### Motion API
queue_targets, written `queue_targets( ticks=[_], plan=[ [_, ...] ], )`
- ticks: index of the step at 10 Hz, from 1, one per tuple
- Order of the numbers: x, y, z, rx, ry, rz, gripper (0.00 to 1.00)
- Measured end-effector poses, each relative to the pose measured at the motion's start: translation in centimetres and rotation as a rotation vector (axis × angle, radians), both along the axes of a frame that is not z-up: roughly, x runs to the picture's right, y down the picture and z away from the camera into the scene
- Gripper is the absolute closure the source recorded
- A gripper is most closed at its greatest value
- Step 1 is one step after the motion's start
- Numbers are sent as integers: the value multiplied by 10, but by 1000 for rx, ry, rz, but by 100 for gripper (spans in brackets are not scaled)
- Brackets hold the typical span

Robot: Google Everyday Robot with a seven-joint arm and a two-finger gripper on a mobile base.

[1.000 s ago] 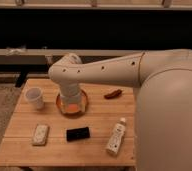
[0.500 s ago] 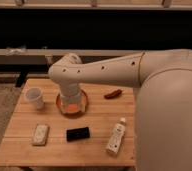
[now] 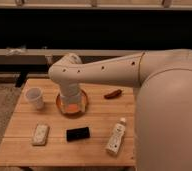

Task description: Place the pepper on the white sponge

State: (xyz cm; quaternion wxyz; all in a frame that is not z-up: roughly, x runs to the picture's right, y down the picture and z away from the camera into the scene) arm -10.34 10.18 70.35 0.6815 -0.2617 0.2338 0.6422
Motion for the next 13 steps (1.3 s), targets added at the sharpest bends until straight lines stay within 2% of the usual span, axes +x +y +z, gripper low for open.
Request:
queue_targets(
  ticks=[2,5,9,12,13],
  plan=[
    [6,0,4,13,36,15,35],
    [41,-22,32,54,120,66,35],
    [109,-72,94,89,220,140,35],
    [158,-104,147,98,267,211,35],
    [180,-114,170,101,285,242,35]
  ],
)
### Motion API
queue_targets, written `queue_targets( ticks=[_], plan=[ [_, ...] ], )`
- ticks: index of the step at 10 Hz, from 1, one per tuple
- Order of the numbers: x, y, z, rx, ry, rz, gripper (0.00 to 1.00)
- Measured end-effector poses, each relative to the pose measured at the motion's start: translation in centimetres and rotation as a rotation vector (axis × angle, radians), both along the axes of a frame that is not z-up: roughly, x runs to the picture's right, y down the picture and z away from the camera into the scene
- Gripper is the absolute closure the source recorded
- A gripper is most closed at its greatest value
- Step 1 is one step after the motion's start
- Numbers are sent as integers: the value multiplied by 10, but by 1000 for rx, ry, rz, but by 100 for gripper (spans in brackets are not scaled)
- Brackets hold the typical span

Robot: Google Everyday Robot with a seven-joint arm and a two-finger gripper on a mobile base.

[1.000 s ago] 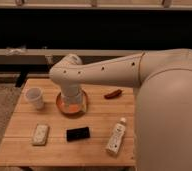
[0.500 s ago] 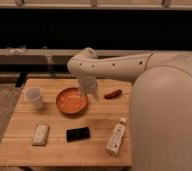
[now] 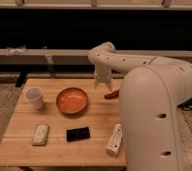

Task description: Place the pepper on the white sponge

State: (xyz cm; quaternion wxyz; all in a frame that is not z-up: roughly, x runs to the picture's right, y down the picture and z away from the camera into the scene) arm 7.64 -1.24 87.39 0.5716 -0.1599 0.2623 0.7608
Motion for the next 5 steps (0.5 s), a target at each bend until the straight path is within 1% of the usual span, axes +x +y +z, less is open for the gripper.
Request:
queue_targets(
  ticks=[1,2,3,5],
  plan=[
    [18,-5,23,3,11,30,35],
    [30,-5,38,3,19,50,35],
    [49,-3,68,15,27,88,35],
    [65,2,93,20,35,133,35]
  ],
)
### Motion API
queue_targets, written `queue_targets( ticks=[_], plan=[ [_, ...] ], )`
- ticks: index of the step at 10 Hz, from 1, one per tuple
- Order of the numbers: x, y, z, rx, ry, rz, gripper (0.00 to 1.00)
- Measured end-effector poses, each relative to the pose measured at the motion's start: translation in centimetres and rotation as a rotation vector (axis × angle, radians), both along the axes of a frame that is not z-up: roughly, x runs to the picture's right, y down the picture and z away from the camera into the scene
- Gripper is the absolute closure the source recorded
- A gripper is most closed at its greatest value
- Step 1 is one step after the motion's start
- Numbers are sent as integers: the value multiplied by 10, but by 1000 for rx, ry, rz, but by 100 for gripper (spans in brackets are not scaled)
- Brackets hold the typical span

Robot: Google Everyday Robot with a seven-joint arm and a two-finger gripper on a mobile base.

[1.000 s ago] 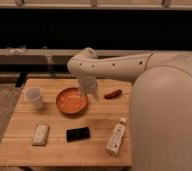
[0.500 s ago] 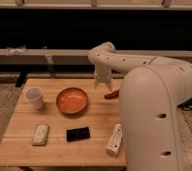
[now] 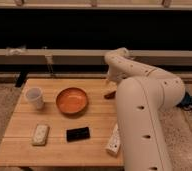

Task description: Place the pepper on the white sponge

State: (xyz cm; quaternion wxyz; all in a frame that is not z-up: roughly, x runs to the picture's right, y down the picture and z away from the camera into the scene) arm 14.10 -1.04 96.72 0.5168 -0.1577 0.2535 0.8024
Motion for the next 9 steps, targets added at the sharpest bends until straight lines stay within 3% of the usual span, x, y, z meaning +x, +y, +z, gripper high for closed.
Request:
queue_targets(
  ticks=[3,9],
  plan=[
    [18,8,14,-2,12,66,35],
    [8,25,24,-42,7,93,35]
  ],
)
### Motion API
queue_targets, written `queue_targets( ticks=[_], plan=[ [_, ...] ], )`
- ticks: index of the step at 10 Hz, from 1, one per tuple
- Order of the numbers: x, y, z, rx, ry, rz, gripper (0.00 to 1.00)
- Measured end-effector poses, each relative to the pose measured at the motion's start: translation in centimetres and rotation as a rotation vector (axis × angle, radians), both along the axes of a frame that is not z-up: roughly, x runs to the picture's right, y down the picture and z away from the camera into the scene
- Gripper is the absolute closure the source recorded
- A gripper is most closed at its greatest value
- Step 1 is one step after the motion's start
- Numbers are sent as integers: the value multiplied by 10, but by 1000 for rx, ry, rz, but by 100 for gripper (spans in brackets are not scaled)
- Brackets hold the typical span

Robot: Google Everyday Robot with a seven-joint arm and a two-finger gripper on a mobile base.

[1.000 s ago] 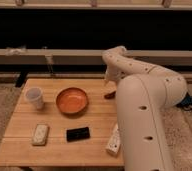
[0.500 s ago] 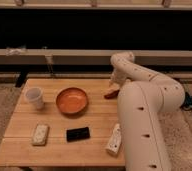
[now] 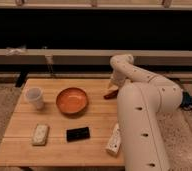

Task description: Place the pepper on the white sponge

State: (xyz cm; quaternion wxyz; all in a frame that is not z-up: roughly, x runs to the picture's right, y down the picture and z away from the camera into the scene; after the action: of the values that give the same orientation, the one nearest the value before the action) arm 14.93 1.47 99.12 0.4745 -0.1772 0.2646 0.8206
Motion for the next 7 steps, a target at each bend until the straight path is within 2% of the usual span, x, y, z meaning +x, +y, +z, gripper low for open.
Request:
queue_targets(
  ticks=[4,5,7],
  plan=[
    [-12,8,3,-29,-10,-13,36],
    [-15,11,4,-38,-10,-19,41],
    [-20,14,1,-47,-14,-23,61]
  ],
)
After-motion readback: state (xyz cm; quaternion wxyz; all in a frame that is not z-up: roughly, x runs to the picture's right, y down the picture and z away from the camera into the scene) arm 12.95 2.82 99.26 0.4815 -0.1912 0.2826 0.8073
